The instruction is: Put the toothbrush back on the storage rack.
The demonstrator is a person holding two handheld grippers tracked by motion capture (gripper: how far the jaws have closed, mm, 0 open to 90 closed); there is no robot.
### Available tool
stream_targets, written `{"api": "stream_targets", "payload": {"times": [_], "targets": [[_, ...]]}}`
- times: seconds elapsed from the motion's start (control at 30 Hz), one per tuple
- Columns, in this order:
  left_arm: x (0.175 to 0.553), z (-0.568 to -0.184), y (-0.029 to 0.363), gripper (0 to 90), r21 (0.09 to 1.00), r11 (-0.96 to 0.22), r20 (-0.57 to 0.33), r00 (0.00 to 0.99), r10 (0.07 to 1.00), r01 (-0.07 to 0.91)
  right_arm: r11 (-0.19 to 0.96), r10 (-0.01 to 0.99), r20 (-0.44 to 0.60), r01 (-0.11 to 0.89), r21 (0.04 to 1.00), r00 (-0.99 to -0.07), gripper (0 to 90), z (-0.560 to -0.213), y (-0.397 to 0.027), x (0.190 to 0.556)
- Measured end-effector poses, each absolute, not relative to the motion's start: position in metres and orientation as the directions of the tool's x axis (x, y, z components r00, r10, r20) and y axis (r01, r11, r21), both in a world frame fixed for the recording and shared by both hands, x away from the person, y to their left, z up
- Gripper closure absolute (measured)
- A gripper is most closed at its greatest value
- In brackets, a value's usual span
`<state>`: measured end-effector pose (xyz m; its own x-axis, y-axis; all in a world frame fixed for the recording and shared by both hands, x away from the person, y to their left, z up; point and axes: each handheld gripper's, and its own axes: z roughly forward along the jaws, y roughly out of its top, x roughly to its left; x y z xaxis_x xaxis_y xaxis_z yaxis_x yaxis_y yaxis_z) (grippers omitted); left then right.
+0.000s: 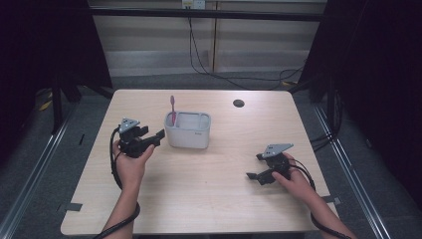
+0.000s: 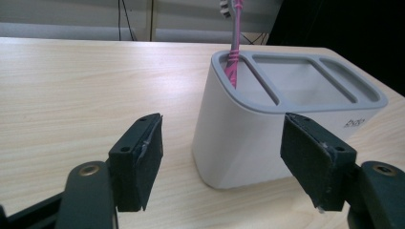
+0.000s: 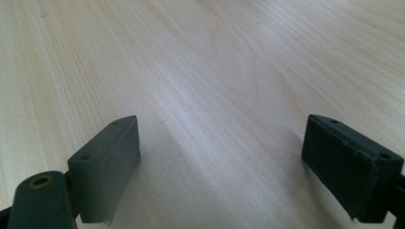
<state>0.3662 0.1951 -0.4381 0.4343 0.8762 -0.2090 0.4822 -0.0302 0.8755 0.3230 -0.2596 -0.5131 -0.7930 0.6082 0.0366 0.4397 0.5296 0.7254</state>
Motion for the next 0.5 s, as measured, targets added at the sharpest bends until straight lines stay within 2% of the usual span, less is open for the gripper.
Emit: {"api": "stream_targets", "payload": {"times": [0.5], "targets": [[0.358, -0.446, 0.212, 29.2, 0.866, -0.056, -0.197, 0.442, 0.875, 0.497, 0.53, 0.609, 0.037, 0.44, 0.725, -0.793, 12.5, -0.513, -0.26, 0.323]]}}
